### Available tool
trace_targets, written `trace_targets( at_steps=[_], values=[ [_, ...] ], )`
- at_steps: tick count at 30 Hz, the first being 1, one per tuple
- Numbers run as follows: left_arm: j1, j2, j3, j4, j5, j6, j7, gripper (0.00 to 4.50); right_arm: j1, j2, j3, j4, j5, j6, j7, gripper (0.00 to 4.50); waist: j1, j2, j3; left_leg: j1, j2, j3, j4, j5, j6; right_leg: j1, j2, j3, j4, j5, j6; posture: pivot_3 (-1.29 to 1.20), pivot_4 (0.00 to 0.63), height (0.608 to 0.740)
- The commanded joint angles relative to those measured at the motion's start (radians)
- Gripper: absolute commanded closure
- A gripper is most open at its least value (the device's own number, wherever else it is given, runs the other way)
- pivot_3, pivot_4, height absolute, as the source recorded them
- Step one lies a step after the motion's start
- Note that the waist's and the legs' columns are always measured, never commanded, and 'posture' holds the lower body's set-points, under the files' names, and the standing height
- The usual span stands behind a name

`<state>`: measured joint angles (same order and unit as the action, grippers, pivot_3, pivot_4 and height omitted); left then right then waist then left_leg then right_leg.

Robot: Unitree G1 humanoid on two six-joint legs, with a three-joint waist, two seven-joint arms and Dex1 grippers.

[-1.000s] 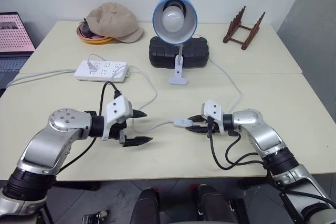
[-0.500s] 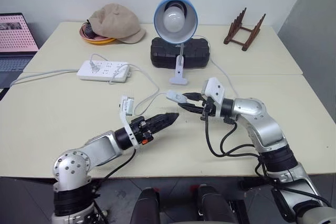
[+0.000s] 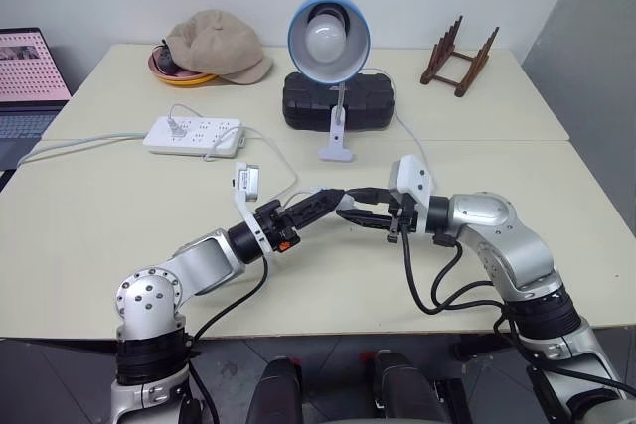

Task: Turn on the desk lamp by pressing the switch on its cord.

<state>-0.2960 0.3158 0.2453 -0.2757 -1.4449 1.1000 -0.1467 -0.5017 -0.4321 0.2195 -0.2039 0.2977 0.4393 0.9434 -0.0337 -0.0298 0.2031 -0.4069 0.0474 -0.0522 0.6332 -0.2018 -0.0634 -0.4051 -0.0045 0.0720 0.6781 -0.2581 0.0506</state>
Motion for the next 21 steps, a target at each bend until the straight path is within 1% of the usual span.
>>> trace_targets(
  at_steps=[1, 2, 9, 11, 13, 19, 21],
  values=[
    [-0.01, 0.005, 0.0, -0.015, -0.053, -0.025, -0.002, 0.36, 0.0, -0.011, -0.013, -0.044, 0.014, -0.005, -0.001, 3.44, 0.0, 0.0, 0.0, 0.0, 0.0, 0.0, 0.0, 0.0, 0.0, 0.0, 0.0, 0.0, 0.0, 0.0, 0.0, 0.0, 0.15, 0.74],
    [-0.009, 0.007, 0.0, -0.014, -0.06, -0.026, 0.001, 0.44, 0.001, -0.011, -0.013, -0.044, 0.014, -0.005, -0.002, 3.44, 0.0, 0.0, 0.0, 0.0, 0.0, 0.0, 0.0, 0.0, 0.0, 0.0, 0.0, 0.0, 0.0, 0.0, 0.0, 0.0, 0.15, 0.74],
    [-0.003, 0.035, -0.016, -0.017, -0.082, -0.029, 0.003, 1.93, 0.004, -0.011, -0.013, -0.054, 0.017, -0.006, -0.01, 3.44, 0.0, 0.0, 0.0, 0.0, 0.0, 0.0, -0.001, 0.0, 0.0, 0.0, 0.0, 0.0, -0.001, -0.001, -0.001, 0.0, 0.15, 0.74],
    [-0.002, 0.039, -0.021, -0.018, -0.083, -0.029, 0.004, 2.16, 0.004, -0.01, -0.013, -0.055, 0.017, -0.007, -0.01, 3.44, 0.0, 0.0, 0.0, 0.0, 0.0, 0.0, -0.002, 0.0, 0.0, 0.0, 0.0, 0.0, -0.002, -0.001, -0.001, 0.0, 0.15, 0.74],
    [0.0, 0.044, -0.027, -0.02, -0.084, -0.029, 0.004, 2.68, 0.002, -0.009, -0.013, -0.058, 0.018, -0.007, -0.01, 3.44, 0.0, 0.0, 0.0, 0.0, 0.0, 0.0, -0.003, 0.0, 0.0, 0.0, 0.0, 0.0, -0.003, -0.001, -0.001, 0.0, 0.15, 0.74],
    [0.006, 0.049, -0.04, -0.027, -0.086, -0.033, 0.009, 3.83, -0.003, -0.004, -0.006, -0.068, 0.019, -0.013, -0.006, 3.44, 0.0, 0.0, 0.0, -0.001, 0.0, 0.0, -0.004, 0.0, 0.0, -0.001, 0.0, 0.0, -0.005, -0.001, -0.001, 0.0, 0.15, 0.74],
    [0.006, 0.052, -0.042, -0.026, -0.087, -0.035, 0.011, 3.99, -0.005, -0.003, -0.003, -0.07, 0.018, -0.017, -0.003, 3.44, 0.0, 0.0, 0.0, -0.001, 0.0, 0.0, -0.004, 0.0, 0.0, -0.001, 0.0, 0.0, -0.005, -0.001, -0.001, 0.0, 0.15, 0.74]
  ],
)
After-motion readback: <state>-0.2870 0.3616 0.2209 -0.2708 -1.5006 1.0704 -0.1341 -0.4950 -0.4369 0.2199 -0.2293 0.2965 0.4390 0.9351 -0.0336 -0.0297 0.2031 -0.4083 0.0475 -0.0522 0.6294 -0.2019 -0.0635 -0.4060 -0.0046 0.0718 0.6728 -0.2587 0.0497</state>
